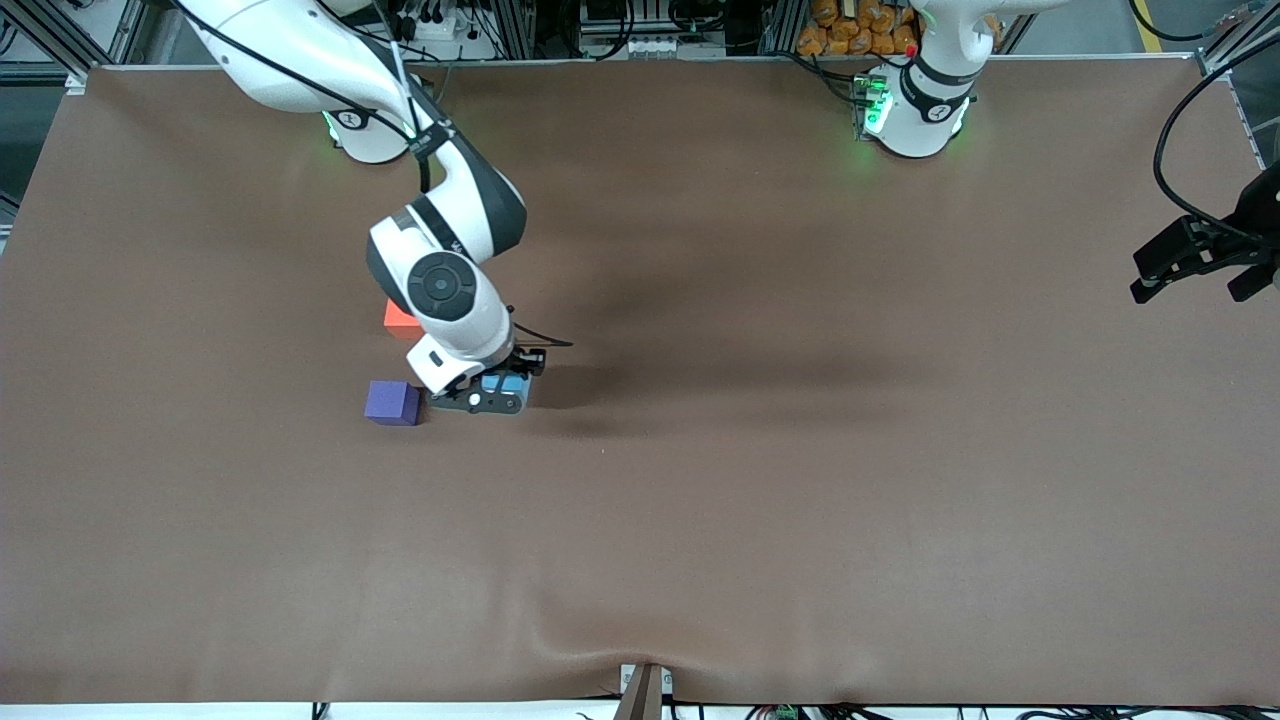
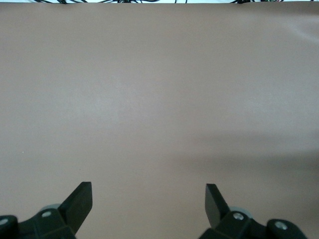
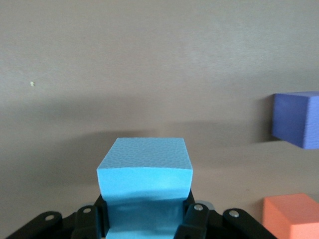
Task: Place blue block between orange and purple blocks
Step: 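Carry the blue block with the right gripper between orange and purple blocks, then lower the light blue block onto the table and open the right gripper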
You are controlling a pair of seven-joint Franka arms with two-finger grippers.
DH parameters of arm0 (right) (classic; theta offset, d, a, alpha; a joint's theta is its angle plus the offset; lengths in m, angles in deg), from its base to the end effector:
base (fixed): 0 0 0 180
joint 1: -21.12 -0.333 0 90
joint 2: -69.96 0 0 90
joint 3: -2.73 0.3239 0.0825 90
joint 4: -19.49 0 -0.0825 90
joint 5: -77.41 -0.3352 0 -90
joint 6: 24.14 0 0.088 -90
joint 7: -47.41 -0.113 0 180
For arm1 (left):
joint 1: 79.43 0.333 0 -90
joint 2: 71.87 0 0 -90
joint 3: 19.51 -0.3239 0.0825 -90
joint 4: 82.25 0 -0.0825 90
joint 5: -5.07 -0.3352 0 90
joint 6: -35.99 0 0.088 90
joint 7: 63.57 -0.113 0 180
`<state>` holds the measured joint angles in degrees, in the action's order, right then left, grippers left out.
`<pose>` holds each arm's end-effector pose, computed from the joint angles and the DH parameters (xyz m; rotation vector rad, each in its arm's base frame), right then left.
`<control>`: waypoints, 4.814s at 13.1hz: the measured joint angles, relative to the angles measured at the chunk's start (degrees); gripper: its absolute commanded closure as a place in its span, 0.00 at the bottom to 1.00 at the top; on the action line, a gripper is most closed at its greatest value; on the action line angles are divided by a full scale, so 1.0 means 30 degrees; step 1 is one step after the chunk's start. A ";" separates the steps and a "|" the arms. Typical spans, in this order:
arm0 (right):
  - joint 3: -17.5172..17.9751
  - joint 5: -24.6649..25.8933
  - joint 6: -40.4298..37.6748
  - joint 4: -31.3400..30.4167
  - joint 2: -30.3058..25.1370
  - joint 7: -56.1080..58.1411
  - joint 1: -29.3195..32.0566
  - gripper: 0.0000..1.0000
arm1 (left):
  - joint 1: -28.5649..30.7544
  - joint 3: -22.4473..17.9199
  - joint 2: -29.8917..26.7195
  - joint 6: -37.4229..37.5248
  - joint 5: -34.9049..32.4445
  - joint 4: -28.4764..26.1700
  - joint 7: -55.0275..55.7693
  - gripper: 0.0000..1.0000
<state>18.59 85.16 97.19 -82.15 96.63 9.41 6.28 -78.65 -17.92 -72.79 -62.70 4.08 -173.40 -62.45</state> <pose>0.5338 0.2897 0.3284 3.0897 -0.1125 -0.1401 0.5165 -0.0057 0.6405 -3.1179 -0.0063 -0.2310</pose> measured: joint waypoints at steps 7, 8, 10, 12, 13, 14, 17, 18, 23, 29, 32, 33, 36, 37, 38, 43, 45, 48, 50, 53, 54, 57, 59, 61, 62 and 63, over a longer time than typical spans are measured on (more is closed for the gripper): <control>-0.0016 -0.0651 -0.2390 -0.1749 -0.2859 0.5120 0.2964 0.59 | 0.0000 0.0013 0.0012 0.0006 0.0000 -0.0005 0.0000 0.00; -0.0023 -0.0853 -0.2048 -0.2390 -0.3253 0.5835 0.3510 0.59 | 0.0000 0.0014 0.0013 0.0007 0.0000 -0.0007 0.0000 0.00; -0.0037 -0.1112 -0.1613 -0.3532 -0.3927 0.7211 0.4508 0.59 | 0.0000 0.0016 0.0012 0.0007 0.0000 -0.0007 0.0000 0.00; -0.0041 -0.1248 -0.1440 -0.4343 -0.4335 0.7914 0.5146 0.59 | 0.0000 0.0017 0.0012 0.0008 0.0000 -0.0007 0.0000 0.00; -0.0044 -0.1300 -0.1261 -0.4696 -0.4403 0.7983 0.5340 0.59 | 0.0000 0.0017 0.0012 0.0008 0.0000 -0.0007 0.0000 0.00; -0.0044 -0.1346 -0.0856 -0.5116 -0.4420 0.8031 0.5498 0.59 | 0.0001 0.0018 0.0013 0.0008 0.0000 -0.0007 0.0000 0.00; -0.0048 -0.1371 0.0837 -0.6614 -0.4419 0.8419 0.5845 0.59 | 0.0000 0.0018 0.0012 0.0008 0.0000 -0.0007 0.0000 0.00; -0.0048 -0.1390 0.1079 -0.6947 -0.4420 0.8674 0.6049 0.59 | 0.0000 0.0019 0.0012 0.0008 0.0000 -0.0007 0.0000 0.00; -0.0043 -0.1748 0.1453 -0.7350 -0.4422 0.9128 0.6524 0.59 | 0.0001 0.0021 0.0013 0.0009 0.0000 -0.0008 0.0000 0.00; -0.0008 -0.1804 0.2249 -0.7952 -0.4421 0.9136 0.6523 0.59 | 0.0000 0.0026 0.0013 0.0010 0.0000 -0.0008 0.0000 0.00; -0.0006 -0.1809 0.2399 -0.8025 -0.4421 0.9139 0.6523 0.60 | 0.0000 0.0027 0.0013 0.0010 0.0000 -0.0010 0.0000 0.00; -0.0006 -0.1810 0.2423 -0.8034 -0.4421 0.9140 0.6523 0.60 | 0.0000 0.0028 0.0013 0.0011 0.0000 -0.0016 0.0000 0.00; -0.0001 -0.1815 0.2657 -0.8156 -0.4410 0.9140 0.6523 0.60 | 0.0000 0.0030 0.0028 0.0011 0.0000 -0.0024 0.0000 0.00; 0.0000 -0.1818 0.2949 -0.8331 -0.4395 0.9141 0.6523 0.60 | 0.0000 0.0030 0.0040 0.0012 0.0000 -0.0025 0.0000 0.00; 0.0001 -0.1819 0.3246 -0.8527 -0.4363 0.9141 0.6523 0.60 | 0.0000 0.0030 0.0056 0.0012 0.0000 -0.0024 0.0000 0.00; 0.0024 -0.1824 0.3964 -0.8927 -0.4114 0.9141 0.6509 0.60 | -0.0006 0.0071 0.0098 0.0012 0.0000 -0.0025 0.0000 0.00; 0.0040 -0.1826 0.4094 -0.8994 -0.4035 0.9141 0.6501 0.60 | -0.0007 0.0096 0.0098 0.0012 0.0000 -0.0025 0.0000 0.00; 0.0044 -0.1828 0.4485 -0.9081 -0.3789 0.9141 0.6501 0.60 | -0.0007 0.0102 0.0098 0.0012 0.0000 -0.0025 0.0000 0.00; 0.0044 -0.1828 0.4815 -0.9137 -0.3543 0.9141 0.6501 0.60 | -0.0007 0.0116 0.0098 0.0012 0.0000 -0.0024 0.0000 0.00; 0.0043 -0.1830 0.5191 -0.9237 -0.3295 0.9141 0.6501 0.60 | -0.0007 0.0117 0.0098 0.0012 0.0000 -0.0024 0.0000 0.00; 0.0042 -0.1831 0.5272 -0.9293 -0.3211 0.9141 0.6501 0.60 | -0.0007 0.0117 0.0098 0.0012 0.0000 -0.0024 0.0000 0.00; 0.0040 -0.1833 0.5515 -0.9376 -0.2974 0.9141 0.6501 0.60 | -0.0008 0.0126 0.0098 0.0012 0.0000 -0.0024 0.0000 0.00; 0.0038 -0.1834 0.5793 -0.9388 -0.2721 0.9141 0.6501 0.59 | -0.0030 0.0162 0.0108 0.0013 0.0000 -0.0025 0.0000 0.00; 0.0030 -0.1834 0.5870 -0.9391 -0.2565 0.9140 0.6501 0.59 | -0.0059 0.0175 0.0150 0.0026 0.0000 -0.0046 0.0000 0.00; 0.0018 -0.1834 0.5872 -0.9391 -0.2531 0.9140 0.6502 0.58 | -0.0060 0.0174 0.0175 0.0027 0.0000 -0.0048 0.0000 0.00; 0.0010 -0.1835 0.5876 -0.9392 -0.2496 0.9140 0.6503 0.56 | -0.0060 0.0174 0.0188 0.0027 0.0000 -0.0048 0.0000 0.00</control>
<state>18.62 79.66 114.81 -110.33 89.15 36.83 25.79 -78.83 -17.40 -72.23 -62.62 4.08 -173.55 -62.45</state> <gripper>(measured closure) 0.445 0.000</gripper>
